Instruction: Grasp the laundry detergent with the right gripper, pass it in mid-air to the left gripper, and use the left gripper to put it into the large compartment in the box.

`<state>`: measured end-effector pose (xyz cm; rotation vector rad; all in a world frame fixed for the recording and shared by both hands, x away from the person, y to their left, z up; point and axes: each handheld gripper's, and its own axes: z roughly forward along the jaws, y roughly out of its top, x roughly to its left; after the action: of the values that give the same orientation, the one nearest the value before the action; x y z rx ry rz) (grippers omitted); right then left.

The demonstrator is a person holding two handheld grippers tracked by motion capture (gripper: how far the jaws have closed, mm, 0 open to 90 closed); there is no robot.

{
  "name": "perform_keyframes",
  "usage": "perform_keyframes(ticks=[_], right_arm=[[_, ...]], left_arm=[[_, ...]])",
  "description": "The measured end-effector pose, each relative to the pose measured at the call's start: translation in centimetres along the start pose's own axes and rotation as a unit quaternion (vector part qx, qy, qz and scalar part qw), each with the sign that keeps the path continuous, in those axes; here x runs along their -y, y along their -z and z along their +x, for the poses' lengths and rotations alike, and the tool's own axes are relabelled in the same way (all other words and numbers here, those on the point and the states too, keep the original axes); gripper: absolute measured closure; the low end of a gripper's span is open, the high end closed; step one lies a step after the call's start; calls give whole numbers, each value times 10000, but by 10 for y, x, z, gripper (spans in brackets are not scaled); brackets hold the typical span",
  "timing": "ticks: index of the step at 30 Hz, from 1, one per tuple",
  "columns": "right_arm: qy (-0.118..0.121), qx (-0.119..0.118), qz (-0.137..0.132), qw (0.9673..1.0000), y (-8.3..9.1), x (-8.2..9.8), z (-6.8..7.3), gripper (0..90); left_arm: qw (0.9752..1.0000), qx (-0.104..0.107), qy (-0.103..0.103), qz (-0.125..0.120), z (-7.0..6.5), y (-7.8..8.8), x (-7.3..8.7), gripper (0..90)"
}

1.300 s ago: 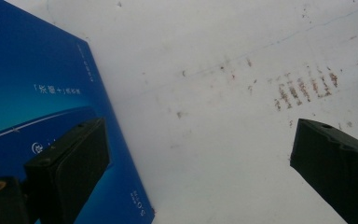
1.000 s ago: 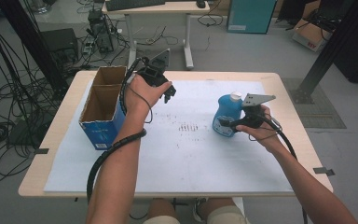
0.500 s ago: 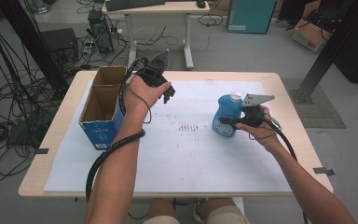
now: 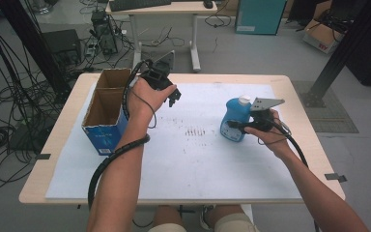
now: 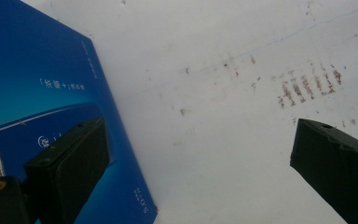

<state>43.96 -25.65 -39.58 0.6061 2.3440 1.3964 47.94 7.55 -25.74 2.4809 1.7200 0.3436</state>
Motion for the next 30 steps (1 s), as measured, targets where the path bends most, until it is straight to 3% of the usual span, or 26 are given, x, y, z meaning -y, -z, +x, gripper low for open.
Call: perform_keyframes(ticks=[30], right_arm=[[-24, 15, 7, 10000, 0, 0, 0, 429]], left_arm=[[9999, 57, -55, -138, 2, 12, 7, 50]])
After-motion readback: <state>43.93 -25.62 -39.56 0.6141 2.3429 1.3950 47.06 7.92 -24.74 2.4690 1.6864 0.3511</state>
